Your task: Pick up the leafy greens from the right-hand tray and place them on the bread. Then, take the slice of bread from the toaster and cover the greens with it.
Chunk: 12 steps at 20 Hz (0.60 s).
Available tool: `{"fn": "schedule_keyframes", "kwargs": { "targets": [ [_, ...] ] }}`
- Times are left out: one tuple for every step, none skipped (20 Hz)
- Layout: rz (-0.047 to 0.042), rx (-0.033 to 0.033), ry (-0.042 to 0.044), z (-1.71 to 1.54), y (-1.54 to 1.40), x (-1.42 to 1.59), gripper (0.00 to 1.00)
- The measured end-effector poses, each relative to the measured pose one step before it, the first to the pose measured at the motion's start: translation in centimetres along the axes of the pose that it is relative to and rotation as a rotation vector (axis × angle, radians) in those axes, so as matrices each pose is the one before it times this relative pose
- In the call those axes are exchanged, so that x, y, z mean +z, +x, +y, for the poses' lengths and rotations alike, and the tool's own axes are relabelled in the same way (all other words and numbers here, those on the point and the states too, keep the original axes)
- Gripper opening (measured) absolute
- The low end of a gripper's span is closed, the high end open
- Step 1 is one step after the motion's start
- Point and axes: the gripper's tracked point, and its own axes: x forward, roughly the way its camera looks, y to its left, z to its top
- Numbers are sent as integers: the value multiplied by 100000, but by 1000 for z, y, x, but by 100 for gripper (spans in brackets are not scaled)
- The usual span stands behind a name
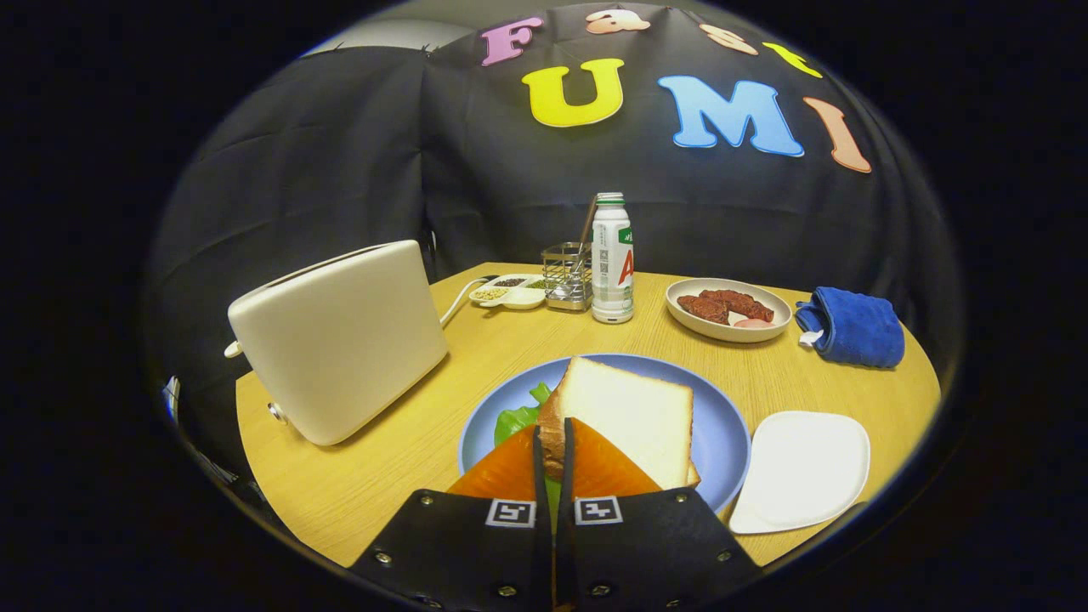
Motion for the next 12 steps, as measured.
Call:
{"fn": "schedule_keyframes", "kwargs": {
  "targets": [
    [417,11,-327,143,247,-337,3],
    [1163,130,-719,183,240,-440,3],
    [-184,-239,-359,171,177,-248,3],
    [-777,-537,-997,31,-200,301,3],
    [-59,-500,-979,-42,576,-74,3],
    [423,-512,-302,11,-83,-61,3],
    [-8,-455,-380,82,-46,-58,3],
    [-113,-513,-385,20,65,125,3],
    [-194,-296,-233,-11,-28,-70,3],
    [-164,-40,-62,-20,19,62,3],
    [17,211,-83,67,33,-34,3],
    [-11,326,139,-44,46,51,3]
  ]
}}
